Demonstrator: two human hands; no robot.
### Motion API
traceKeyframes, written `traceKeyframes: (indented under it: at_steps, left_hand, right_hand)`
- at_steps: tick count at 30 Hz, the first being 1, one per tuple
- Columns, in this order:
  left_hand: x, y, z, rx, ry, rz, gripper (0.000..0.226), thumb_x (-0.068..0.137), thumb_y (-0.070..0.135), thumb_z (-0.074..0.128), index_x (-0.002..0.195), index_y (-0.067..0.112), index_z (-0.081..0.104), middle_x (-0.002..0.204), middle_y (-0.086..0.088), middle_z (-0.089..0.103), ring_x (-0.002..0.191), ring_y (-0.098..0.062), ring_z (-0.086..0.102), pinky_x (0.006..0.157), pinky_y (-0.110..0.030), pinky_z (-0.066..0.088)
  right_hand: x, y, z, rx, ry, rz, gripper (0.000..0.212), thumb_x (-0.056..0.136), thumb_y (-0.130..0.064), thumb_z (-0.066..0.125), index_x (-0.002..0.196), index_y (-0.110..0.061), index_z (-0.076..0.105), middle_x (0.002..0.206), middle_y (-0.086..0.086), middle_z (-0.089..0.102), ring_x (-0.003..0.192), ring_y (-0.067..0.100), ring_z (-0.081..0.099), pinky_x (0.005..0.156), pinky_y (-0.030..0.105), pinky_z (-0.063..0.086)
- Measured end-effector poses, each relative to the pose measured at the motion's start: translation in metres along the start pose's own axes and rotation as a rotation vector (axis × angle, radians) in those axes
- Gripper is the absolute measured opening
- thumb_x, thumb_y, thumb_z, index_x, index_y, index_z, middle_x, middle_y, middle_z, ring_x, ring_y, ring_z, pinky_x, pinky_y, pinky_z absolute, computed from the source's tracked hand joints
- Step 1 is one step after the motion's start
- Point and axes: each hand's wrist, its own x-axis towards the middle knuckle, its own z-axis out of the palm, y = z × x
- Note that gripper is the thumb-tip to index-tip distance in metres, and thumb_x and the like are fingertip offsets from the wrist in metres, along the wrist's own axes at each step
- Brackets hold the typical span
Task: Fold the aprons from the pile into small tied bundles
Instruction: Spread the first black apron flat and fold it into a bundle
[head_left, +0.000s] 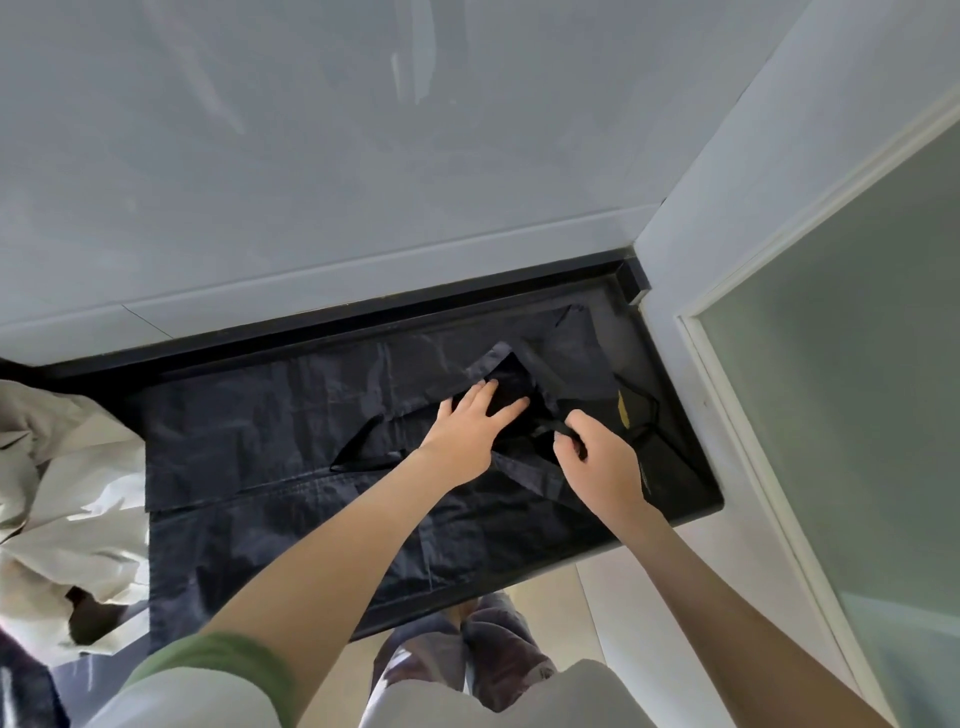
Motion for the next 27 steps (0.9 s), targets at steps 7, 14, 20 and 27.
traceKeyframes:
  at_steps: [7, 14, 20, 27]
  left_hand:
    - [0.004, 0.008, -0.001, 0.175, 0.026, -0.014, 0.069, 0.097, 0.013, 0.047, 0.153, 0.031, 0.01, 0.16, -0.014, 0.0, 0.147, -0.035, -0.003, 0.118, -0.049, 0.009]
    - [0.0, 0.011, 0.001, -0.106, 0.255, -0.011, 0.046, 0.103, 0.03, 0.033, 0.146, 0.014, 0.032, 0.158, -0.006, 0.021, 0.145, -0.021, 0.018, 0.118, -0.033, 0.013]
    - [-0.006, 0.006, 0.026, 0.077, 0.029, 0.21, 0.075, 0.096, 0.057, 0.035, 0.153, 0.03, -0.004, 0.159, -0.002, -0.02, 0.145, -0.018, -0.02, 0.116, -0.047, -0.013]
    - [-0.004, -0.001, 0.033, 0.206, 0.019, 0.18, 0.087, 0.09, 0.066, 0.039, 0.152, 0.028, -0.009, 0.159, 0.0, -0.018, 0.146, -0.022, -0.017, 0.116, -0.045, -0.013]
  right_hand:
    - [-0.003, 0.003, -0.001, 0.012, -0.128, -0.052, 0.018, 0.093, -0.02, 0.06, 0.104, -0.007, 0.068, 0.093, 0.004, 0.07, 0.085, 0.02, 0.066, 0.07, 0.008, 0.04]
    - [0.008, 0.001, 0.001, 0.035, -0.624, 0.157, 0.036, 0.098, -0.039, 0.049, 0.124, -0.014, 0.051, 0.121, -0.001, 0.058, 0.111, 0.016, 0.056, 0.094, 0.027, 0.044]
    - [0.015, 0.016, -0.003, -0.005, -0.664, 0.101, 0.013, 0.095, -0.028, 0.055, 0.1, -0.016, 0.059, 0.084, -0.009, 0.061, 0.077, 0.007, 0.059, 0.074, 0.025, 0.05]
    - [0.031, 0.046, -0.035, -0.277, -0.045, 0.199, 0.028, 0.09, -0.019, 0.065, 0.115, -0.013, 0.056, 0.102, 0.007, 0.067, 0.097, 0.025, 0.063, 0.084, 0.033, 0.045]
